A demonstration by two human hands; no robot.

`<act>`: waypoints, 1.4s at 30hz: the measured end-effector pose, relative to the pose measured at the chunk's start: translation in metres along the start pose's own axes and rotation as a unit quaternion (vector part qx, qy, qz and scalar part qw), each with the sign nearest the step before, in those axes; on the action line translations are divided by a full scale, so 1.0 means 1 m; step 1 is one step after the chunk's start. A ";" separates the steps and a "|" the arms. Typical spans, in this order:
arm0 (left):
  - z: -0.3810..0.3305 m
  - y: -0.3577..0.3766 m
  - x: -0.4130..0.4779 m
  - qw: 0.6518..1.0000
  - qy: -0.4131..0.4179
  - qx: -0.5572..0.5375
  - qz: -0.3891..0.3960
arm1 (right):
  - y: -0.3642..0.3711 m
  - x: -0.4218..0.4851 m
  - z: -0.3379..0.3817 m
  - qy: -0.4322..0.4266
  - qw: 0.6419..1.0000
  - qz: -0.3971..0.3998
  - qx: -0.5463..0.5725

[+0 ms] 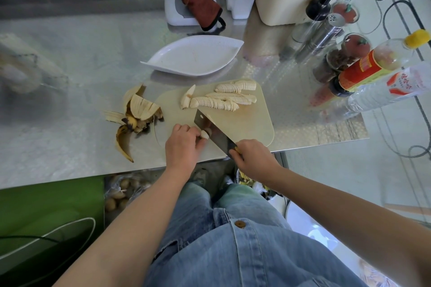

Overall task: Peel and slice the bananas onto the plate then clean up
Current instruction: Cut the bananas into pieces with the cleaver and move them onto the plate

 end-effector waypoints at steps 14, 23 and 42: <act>0.000 -0.001 0.000 1.000 -0.002 0.001 -0.007 | -0.007 0.003 0.008 -0.027 0.999 -0.016 0.012; -0.001 -0.001 -0.001 1.000 -0.001 -0.006 -0.011 | 0.002 0.000 0.004 0.002 1.000 0.011 -0.003; -0.001 -0.001 -0.001 1.000 -0.004 0.000 -0.008 | -0.010 0.000 0.011 -0.030 0.999 -0.034 0.021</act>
Point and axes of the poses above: each hand's wrist, its own x-axis towards the middle knuckle, its own y-axis out of the palm, z = x × y, the point moved 4 cm from there along x, towards the middle knuckle, and after that the axes turned 9 degrees about x, right-handed, at the moved point
